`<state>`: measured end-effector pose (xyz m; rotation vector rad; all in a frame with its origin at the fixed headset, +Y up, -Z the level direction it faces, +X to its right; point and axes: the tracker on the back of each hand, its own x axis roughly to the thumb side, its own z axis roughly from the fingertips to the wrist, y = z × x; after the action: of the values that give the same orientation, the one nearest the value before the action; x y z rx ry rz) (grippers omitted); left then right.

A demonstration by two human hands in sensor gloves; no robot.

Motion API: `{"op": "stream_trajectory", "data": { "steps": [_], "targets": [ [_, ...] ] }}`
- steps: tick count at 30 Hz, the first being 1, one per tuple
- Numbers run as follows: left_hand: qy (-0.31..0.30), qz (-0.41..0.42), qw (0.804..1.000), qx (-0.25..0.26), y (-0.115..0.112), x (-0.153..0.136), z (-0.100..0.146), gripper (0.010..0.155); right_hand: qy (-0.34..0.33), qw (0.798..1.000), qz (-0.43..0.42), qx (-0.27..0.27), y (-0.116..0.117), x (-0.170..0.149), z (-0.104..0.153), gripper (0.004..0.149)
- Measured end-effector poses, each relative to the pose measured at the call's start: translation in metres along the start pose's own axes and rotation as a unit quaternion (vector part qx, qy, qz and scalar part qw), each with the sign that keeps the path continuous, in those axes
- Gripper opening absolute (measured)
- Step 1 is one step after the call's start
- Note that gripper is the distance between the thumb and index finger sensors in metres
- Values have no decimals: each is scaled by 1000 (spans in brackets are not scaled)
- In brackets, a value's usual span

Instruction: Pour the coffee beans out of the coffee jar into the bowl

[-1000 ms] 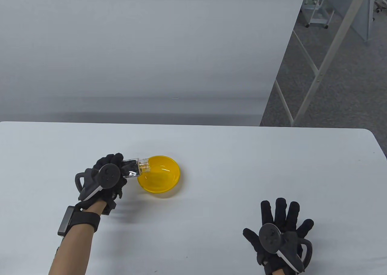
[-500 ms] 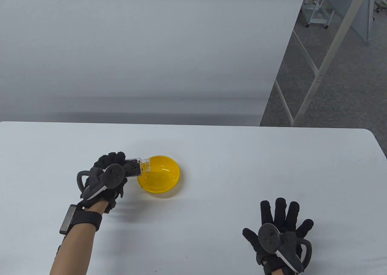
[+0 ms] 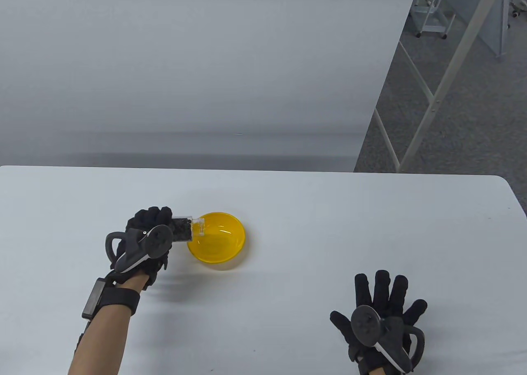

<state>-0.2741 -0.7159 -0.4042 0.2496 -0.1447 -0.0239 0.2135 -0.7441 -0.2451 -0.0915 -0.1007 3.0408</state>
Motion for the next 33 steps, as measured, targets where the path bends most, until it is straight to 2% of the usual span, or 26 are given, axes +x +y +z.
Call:
{"op": "stream_trajectory", "data": {
  "steps": [33],
  "targets": [
    [-28,-76,997,8,2,12,2,93,0,1000,3,0,0,1,1,98]
  ]
}}
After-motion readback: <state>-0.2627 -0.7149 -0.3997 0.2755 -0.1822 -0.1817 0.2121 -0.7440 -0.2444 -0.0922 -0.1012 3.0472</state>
